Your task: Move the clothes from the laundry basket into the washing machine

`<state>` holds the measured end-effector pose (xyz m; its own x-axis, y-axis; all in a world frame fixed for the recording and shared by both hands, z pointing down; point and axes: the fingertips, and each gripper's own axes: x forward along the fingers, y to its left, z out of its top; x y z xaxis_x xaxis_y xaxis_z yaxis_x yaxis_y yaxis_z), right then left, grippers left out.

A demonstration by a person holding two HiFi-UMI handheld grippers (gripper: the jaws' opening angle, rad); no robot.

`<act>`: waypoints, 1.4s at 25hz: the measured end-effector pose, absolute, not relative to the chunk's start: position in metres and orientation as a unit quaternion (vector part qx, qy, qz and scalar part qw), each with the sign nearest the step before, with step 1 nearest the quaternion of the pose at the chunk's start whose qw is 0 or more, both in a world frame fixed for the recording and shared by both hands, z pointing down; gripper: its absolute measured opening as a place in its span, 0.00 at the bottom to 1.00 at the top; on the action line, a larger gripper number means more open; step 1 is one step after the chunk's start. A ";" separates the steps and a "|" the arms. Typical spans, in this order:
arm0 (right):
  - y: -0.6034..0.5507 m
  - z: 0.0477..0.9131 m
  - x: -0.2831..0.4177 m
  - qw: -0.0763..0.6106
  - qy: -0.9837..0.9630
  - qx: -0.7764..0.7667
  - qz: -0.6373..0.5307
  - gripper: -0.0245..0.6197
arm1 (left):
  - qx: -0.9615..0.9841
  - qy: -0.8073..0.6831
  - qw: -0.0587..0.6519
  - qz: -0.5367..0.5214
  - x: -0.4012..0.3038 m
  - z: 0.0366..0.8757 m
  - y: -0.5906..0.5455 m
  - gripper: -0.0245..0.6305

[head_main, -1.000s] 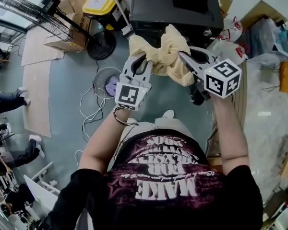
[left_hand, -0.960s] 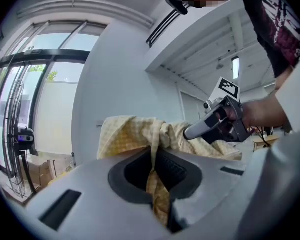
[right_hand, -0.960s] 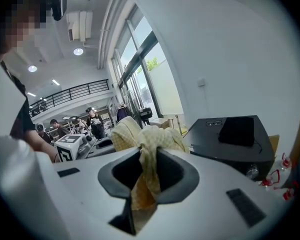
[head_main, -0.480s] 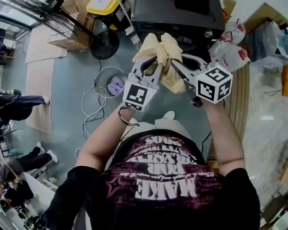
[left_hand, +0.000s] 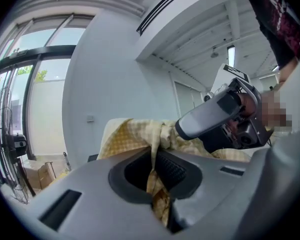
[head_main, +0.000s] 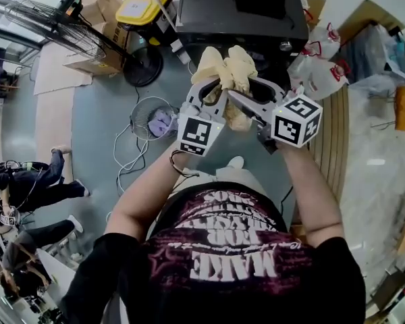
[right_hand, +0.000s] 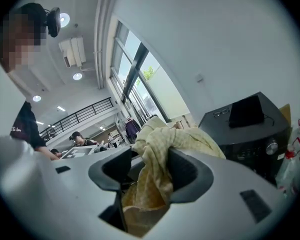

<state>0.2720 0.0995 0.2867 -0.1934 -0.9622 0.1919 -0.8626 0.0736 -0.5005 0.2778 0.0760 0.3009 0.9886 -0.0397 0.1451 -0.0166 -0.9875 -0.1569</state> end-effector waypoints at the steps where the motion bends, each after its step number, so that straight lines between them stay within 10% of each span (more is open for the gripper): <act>1: 0.099 0.289 0.275 0.094 0.720 -0.635 -0.263 0.41 | -0.993 0.018 0.085 -0.075 0.279 0.302 0.078 0.06; 9: 0.092 0.300 0.284 0.073 0.682 -0.677 -0.268 0.44 | -0.990 0.024 0.108 -0.088 0.283 0.312 0.087 0.06; 19: 0.084 0.348 0.292 0.032 0.633 -0.714 -0.297 0.25 | -0.990 -0.054 0.086 -0.099 0.281 0.354 0.079 0.06; 35: 0.055 0.453 0.342 0.117 0.527 -0.764 -0.353 0.22 | -0.974 -0.165 0.036 -0.153 0.307 0.450 0.043 0.12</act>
